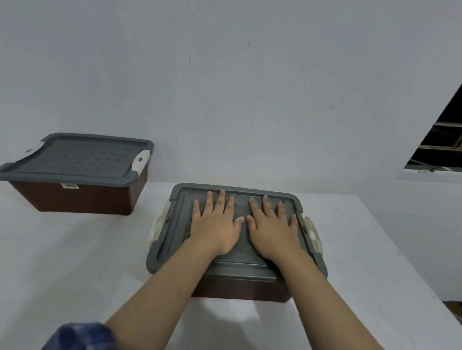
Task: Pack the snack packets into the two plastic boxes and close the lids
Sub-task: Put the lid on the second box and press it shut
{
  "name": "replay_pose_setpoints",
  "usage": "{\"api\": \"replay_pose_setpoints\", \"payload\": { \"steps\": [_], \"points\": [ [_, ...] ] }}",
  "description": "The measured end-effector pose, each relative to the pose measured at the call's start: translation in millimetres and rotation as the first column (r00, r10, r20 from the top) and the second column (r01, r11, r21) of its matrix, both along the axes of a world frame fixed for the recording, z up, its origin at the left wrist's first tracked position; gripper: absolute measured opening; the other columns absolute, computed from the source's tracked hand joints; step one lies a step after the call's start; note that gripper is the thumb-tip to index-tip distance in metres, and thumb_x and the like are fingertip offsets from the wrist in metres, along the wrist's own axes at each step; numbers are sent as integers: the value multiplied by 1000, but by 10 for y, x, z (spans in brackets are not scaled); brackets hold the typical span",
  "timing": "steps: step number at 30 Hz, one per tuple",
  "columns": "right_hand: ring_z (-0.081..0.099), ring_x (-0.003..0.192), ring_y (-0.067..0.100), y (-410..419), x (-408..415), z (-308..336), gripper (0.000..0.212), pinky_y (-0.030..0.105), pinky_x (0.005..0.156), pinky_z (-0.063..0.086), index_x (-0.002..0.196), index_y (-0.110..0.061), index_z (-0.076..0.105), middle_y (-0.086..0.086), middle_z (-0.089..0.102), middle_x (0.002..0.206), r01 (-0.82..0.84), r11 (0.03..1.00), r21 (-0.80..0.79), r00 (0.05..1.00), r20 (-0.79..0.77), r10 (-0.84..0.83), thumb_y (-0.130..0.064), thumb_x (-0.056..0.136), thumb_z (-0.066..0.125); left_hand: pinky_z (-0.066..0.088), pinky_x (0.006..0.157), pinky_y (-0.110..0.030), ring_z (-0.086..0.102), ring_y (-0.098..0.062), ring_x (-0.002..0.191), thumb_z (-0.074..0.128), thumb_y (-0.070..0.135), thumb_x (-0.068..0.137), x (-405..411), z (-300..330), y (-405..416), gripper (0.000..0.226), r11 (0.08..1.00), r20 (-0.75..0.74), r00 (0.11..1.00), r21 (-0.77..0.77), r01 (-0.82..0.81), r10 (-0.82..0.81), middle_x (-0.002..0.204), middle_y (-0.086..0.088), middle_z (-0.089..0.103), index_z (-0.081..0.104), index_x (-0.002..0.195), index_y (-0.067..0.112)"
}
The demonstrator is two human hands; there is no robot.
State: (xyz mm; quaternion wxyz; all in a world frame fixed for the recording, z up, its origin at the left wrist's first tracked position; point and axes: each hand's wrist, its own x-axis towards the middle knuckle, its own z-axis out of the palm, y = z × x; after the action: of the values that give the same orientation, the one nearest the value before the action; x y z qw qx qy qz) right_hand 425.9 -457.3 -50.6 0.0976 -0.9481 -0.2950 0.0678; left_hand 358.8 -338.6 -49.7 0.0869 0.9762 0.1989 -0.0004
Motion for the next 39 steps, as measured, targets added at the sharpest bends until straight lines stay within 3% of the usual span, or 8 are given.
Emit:
{"api": "replay_pose_setpoints", "payload": {
  "steps": [7,11,14,18,24,28,32,39],
  "points": [
    [-2,150,27,-58,120,66,54,58,116,-2,154,-40,7,-6,1,164,-47,996,-81,999,0,47,-50,102,16,-8,117,-52,-16,-27,147,10,53,99,21,-67,13,65,1000,-62,998,4,-1,1,161,-2,-13,-4,153,20],
    [-15,144,46,-83,-43,9,68,64,112,-6,155,-30,9,11,-13,162,225,974,17,961,162,-225,-60,97,25,-7,116,-52,-13,-27,147,10,67,92,-11,-71,-15,77,1000,-36,999,22,-10,10,161,-2,-9,-1,154,21],
    [-1,141,56,-188,-5,111,83,69,110,7,155,-29,-2,18,-21,159,399,917,10,917,26,-399,-71,90,31,-7,116,-53,-12,-28,147,10,71,90,-14,-73,-22,81,1000,-36,999,26,-11,12,161,-2,-9,-1,154,22],
    [30,134,49,-170,-102,138,77,54,108,30,155,-27,-3,24,-13,159,310,948,69,938,139,-317,-53,98,41,-7,116,-52,-13,-27,147,11,69,91,-16,-88,-14,79,1000,-28,999,18,-15,15,161,-2,-10,-2,153,22],
    [6,145,49,-160,-202,8,63,52,119,8,155,-21,-6,27,-9,159,172,985,1,975,145,-170,-31,104,30,-4,117,-50,-9,-26,148,19,50,100,-19,-34,4,63,999,20,1000,-33,6,-5,162,-3,-5,5,154,19],
    [1,145,49,-191,-214,-9,53,53,119,2,155,-30,8,26,4,160,134,990,-48,979,165,-124,-31,103,17,9,117,-58,4,-37,146,48,28,96,-147,56,153,52,989,268,954,33,-147,133,160,-12,8,34,145,20],
    [1,144,52,-177,-224,15,53,55,118,2,155,-31,11,24,7,160,134,987,-87,980,158,-119,-29,102,17,9,106,-71,-2,-54,140,49,79,75,-288,198,391,100,887,-35,897,-138,-441,441,159,-15,-12,14,151,24],
    [3,142,54,-176,-244,35,54,57,118,4,155,-28,12,26,8,159,145,986,-76,977,166,-131,-24,102,19,31,106,-59,27,-52,133,52,55,90,-147,264,162,73,884,-23,885,-42,-465,464,158,-21,-10,22,149,23]
  ]
}}
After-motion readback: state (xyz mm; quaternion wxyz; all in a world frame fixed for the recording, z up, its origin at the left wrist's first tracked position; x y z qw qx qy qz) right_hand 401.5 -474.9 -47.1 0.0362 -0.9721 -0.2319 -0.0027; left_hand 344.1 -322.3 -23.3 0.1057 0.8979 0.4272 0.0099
